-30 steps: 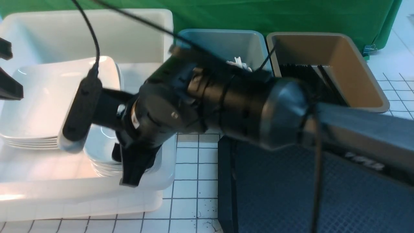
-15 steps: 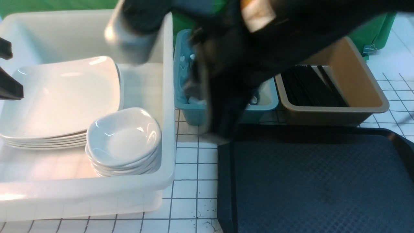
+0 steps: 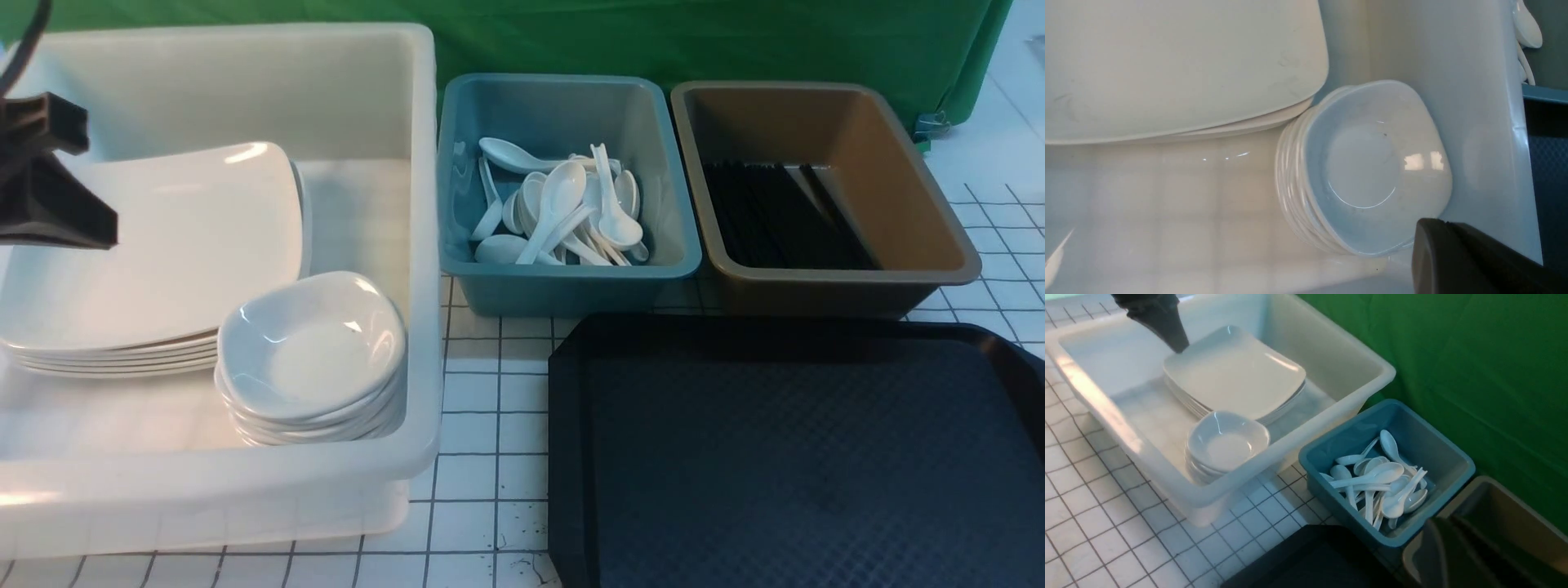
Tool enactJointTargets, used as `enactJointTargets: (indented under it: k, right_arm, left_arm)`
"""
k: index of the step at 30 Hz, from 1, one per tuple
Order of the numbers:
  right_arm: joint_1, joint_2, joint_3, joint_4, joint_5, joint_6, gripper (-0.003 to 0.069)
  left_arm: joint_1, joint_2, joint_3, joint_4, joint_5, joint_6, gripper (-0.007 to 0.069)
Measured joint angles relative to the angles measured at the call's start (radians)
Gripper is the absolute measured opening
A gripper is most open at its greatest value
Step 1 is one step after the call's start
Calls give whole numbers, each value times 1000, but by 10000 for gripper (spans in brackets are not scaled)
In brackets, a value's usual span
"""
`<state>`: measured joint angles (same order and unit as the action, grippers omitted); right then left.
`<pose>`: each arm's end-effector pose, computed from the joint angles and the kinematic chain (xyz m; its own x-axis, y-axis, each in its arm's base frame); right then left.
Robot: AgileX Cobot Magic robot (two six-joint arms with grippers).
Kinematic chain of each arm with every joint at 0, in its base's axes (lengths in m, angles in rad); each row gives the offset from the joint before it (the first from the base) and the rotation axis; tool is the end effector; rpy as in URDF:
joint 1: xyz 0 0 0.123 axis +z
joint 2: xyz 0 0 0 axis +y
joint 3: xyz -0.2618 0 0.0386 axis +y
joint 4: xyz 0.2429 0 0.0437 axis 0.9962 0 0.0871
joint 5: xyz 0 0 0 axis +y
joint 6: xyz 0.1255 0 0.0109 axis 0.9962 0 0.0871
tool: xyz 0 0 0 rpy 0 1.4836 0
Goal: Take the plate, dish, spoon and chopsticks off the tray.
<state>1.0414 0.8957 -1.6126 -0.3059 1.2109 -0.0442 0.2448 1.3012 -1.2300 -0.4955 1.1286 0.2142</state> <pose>0.0976 0.0965 0.4979 -0.0826 -0.4344 -0.8969 -0.7179 0.6502 -0.2488 0.2734 0.0125 0.3126 -0.8466 -0.2237 -0.4830 -0.0265 0.9240 -0.3815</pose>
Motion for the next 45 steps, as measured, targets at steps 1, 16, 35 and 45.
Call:
enactJointTargets:
  k: [1,16,35,45]
  right_arm:
    - [0,-39,24,0,1,6,9]
    - [0,-361,861,295,-787,24,8]
    - [0,-356,965,306,-1119,23,46]
    - [0,-356,966,306,-1119,20,70]
  left_arm:
    - [-5,0,0,0,-2,0,20]
    - [-20,0,0,0,-13,5,20]
    - [-20,0,0,20,-13,5,20]
    - [-20,0,0,45,-13,5,20]
